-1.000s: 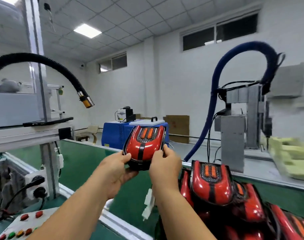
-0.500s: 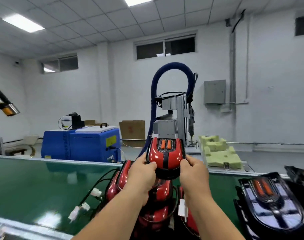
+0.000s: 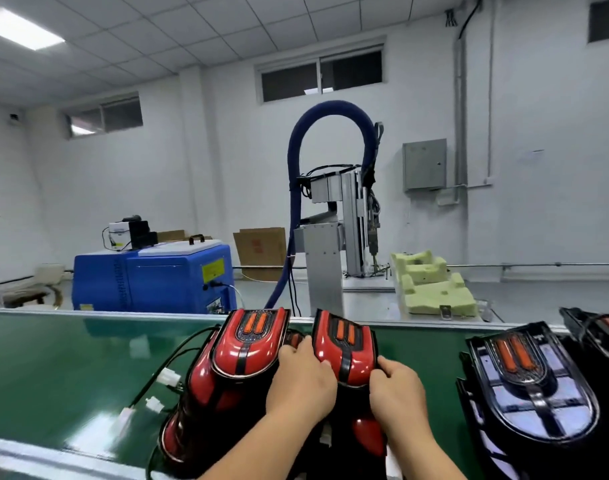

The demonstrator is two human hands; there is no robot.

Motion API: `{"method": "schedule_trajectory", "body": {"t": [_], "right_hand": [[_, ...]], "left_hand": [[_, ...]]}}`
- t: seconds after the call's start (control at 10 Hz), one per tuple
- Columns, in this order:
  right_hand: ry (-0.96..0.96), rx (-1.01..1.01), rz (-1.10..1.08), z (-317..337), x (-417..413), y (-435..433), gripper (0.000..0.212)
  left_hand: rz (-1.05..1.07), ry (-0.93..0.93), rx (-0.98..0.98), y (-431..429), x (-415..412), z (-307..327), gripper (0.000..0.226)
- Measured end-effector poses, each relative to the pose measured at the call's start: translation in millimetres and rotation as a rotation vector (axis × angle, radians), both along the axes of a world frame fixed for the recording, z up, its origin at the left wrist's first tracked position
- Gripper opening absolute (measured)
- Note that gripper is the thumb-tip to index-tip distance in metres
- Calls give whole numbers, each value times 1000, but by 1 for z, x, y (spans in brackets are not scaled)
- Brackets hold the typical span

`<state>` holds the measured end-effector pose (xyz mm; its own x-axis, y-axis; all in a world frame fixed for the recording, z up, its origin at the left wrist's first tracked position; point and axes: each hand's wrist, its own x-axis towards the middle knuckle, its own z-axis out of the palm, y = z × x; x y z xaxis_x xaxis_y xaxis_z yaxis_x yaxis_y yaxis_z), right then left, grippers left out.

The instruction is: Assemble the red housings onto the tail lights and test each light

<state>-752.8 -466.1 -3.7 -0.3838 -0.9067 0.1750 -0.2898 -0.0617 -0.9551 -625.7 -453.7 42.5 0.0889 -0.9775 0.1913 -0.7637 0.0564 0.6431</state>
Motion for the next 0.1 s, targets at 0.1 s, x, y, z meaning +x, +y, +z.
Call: {"method": "schedule_trajectory", "body": {"t": [0.1], "right_hand": [[38,-34,-63,7,-3,3,31]], "left_hand": [[60,-158,-37,1,-5,2,51]]}}
